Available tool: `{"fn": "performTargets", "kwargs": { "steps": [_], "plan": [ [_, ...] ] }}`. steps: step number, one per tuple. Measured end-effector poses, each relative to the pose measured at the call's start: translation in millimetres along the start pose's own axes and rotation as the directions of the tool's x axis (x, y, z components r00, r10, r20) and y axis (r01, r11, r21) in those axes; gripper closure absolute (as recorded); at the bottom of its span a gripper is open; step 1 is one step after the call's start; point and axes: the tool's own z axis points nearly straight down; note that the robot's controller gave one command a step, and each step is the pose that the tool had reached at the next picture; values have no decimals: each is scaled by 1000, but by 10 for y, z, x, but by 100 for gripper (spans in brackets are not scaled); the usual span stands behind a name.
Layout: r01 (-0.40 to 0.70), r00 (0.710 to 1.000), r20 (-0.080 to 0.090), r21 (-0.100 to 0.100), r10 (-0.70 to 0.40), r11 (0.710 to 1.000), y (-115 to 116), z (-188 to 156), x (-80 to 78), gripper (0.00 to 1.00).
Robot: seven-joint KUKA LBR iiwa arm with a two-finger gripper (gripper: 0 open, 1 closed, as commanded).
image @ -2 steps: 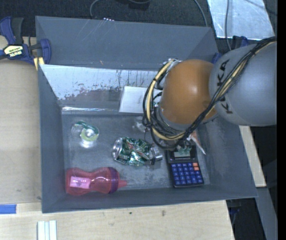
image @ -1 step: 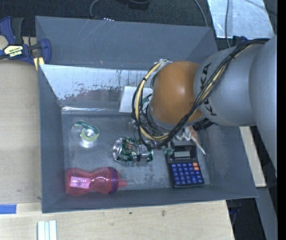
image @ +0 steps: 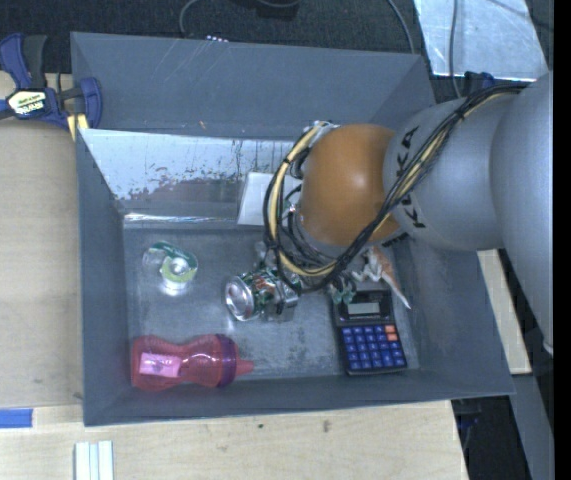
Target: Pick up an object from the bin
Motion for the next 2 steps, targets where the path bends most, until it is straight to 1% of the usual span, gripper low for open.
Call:
{"fn": "performTargets", "kwargs": {
  "steps": [1, 2],
  "plan": [
    [0, 1000, -6, 1, 0, 1000, -8, 31, 21, 0],
    [0, 1000, -7, 1, 0, 1000, -11, 29, 23, 100]
  ]
}}
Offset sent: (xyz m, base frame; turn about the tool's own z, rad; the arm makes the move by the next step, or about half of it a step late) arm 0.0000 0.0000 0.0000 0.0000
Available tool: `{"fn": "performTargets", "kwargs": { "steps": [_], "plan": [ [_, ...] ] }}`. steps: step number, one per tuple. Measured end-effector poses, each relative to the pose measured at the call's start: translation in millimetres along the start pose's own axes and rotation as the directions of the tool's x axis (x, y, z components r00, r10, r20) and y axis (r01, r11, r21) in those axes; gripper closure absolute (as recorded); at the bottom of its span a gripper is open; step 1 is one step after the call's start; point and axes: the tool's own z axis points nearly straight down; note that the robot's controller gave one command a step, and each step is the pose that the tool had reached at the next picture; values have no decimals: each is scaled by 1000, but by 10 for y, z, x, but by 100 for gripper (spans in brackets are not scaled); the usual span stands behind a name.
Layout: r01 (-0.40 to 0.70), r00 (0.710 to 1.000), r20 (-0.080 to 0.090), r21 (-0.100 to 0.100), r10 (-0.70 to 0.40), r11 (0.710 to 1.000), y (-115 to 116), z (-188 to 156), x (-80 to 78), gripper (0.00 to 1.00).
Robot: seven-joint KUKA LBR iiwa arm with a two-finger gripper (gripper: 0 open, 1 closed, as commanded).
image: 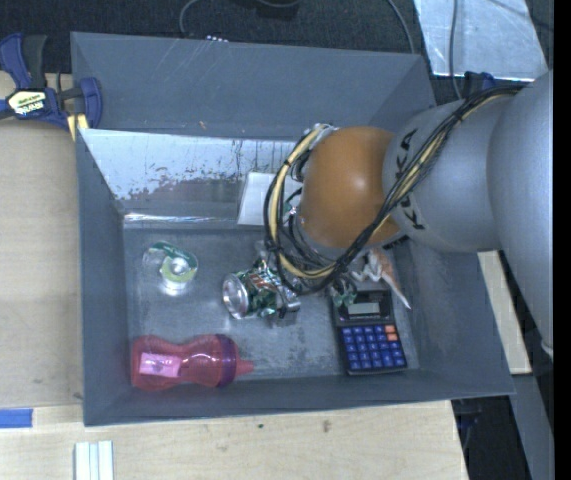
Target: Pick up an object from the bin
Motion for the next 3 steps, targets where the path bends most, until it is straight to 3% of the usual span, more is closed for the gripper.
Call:
{"fn": "performTargets", "kwargs": {
  "steps": [1, 2, 3],
  "plan": [
    [0, 1000, 0, 0, 0, 1000, 0, 0, 0, 100],
    [6, 1000, -7, 0, -6, 1000, 48, -397, -57, 100],
    [4, 1000, 2, 0, -4, 1000, -39, -930, -116, 100]
  ]
}}
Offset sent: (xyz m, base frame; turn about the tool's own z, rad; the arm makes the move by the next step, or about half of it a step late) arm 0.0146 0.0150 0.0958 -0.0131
